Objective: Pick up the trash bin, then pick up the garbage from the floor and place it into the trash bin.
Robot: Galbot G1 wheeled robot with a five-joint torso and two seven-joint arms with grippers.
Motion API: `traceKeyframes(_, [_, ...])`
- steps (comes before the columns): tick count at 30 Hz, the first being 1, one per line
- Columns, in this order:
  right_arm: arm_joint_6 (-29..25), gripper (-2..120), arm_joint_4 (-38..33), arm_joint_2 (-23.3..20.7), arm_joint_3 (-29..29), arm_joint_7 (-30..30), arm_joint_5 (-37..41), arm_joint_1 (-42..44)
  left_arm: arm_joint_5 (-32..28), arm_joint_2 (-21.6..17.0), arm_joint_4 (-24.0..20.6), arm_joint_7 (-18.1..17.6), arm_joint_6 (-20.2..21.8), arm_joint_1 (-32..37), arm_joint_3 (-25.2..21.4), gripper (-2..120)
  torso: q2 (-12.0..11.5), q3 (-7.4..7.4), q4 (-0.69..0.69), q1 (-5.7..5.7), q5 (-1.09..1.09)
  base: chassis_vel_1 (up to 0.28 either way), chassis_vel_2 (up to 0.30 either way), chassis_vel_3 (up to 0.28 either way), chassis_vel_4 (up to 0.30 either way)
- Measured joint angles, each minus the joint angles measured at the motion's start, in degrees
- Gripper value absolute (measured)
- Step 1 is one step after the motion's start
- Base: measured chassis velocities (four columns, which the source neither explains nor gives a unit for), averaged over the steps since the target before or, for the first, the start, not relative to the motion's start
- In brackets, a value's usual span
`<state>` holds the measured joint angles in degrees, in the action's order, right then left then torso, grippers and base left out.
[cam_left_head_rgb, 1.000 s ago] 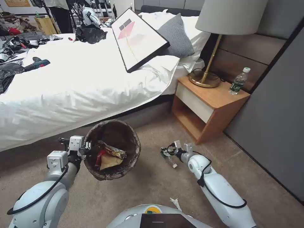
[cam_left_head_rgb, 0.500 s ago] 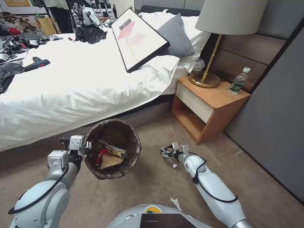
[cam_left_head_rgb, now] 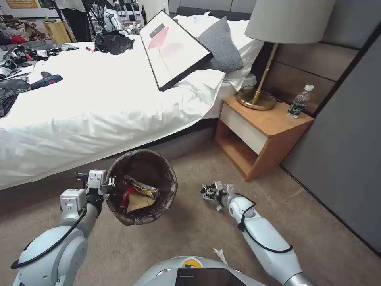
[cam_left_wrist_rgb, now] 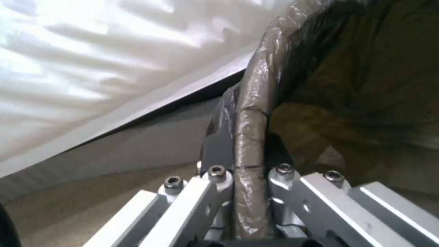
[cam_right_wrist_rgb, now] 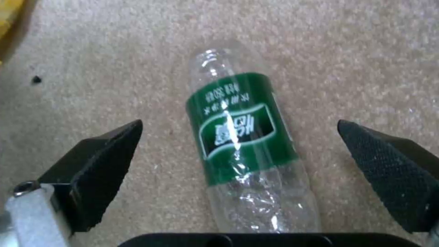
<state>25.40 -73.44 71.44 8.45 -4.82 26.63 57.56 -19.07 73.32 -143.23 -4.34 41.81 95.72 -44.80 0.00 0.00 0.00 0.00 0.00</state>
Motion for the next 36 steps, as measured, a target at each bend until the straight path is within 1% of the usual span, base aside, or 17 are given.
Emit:
traceKeyframes(19, [-1.5,100,4.8,0.9,0.1,-0.2,-2.3,-0.6,-0.4,0.2,0.0,-0.1,0.3,0.0,-0.2,3,0.0,0.0,0.0,0.0,0.0,0.0,0.0,0.0,0.0])
traceKeyframes(20, [-1.5,96,4.8,1.0,0.1,-0.3,-2.4,-0.6,-0.4,0.2,0.0,-0.1,0.3,0.0,-0.2,3,0.0,0.0,0.0,0.0,0.0,0.0,0.0,0.0,0.0])
traceKeyframes(21, [-1.5,96,4.8,1.0,0.1,-0.3,-2.4,-0.6,-0.4,0.2,0.0,-0.1,0.3,0.0,-0.2,3,0.0,0.0,0.0,0.0,0.0,0.0,0.0,0.0,0.0])
traceKeyframes(22, [-1.5,92,4.7,1.0,0.1,-0.3,-2.4,-0.5,-0.4,0.2,0.0,-0.1,0.3,0.0,-0.1,3,0.0,0.0,0.0,0.0,0.0,0.0,0.0,0.0,0.0])
traceKeyframes(25, [-1.4,77,4.5,1.0,0.1,-0.4,-2.4,-0.4,-0.4,0.2,0.0,-0.1,0.3,-0.1,0.0,3,0.0,0.0,0.0,0.0,0.0,0.0,0.0,0.0,0.0])
traceKeyframes(26, [-1.4,77,4.5,1.0,0.1,-0.4,-2.4,-0.4,-0.4,0.2,0.0,-0.1,0.3,-0.1,0.0,3,0.0,0.0,0.0,0.0,0.0,0.0,0.0,0.0,0.0])
traceKeyframes(28, [-1.4,68,4.6,1.1,0.1,-0.5,-2.4,-0.4,-0.4,0.2,0.0,-0.1,0.3,-0.1,0.0,3,0.0,0.0,0.0,0.0,0.0,0.0,0.0,0.0,0.0])
traceKeyframes(29, [-1.4,65,4.8,1.1,0.1,-0.6,-2.4,-0.4,-0.4,0.2,0.0,-0.1,0.3,-0.1,0.0,3,0.0,0.0,0.0,0.0,0.0,0.0,0.0,0.0,0.0])
traceKeyframes(30, [-1.4,65,4.8,1.1,0.1,-0.6,-2.4,-0.4,-0.4,0.2,0.0,-0.1,0.3,-0.1,0.0,3,0.0,0.0,0.0,0.0,0.0,0.0,0.0,0.0,0.0])
traceKeyframes(34, [-1.4,45,5.7,1.3,0.2,-0.8,-2.4,-0.6,-0.5,0.1,0.0,-0.1,0.3,0.0,0.0,3,0.0,0.0,0.0,0.0,-0.01,0.0,0.0,0.0,0.0])
traceKeyframes(35, [-1.4,45,5.7,1.3,0.2,-0.8,-2.4,-0.6,-0.5,0.1,0.0,-0.1,0.3,0.0,0.0,3,0.0,0.0,0.0,0.0,-0.01,0.0,0.0,0.0,0.0])
traceKeyframes(36, [-1.5,41,5.8,1.3,0.2,-0.8,-2.3,-0.7,-0.5,0.1,0.0,-0.1,0.3,0.0,0.0,3,0.0,0.0,0.0,0.0,-0.01,0.0,0.0,0.0,0.0])
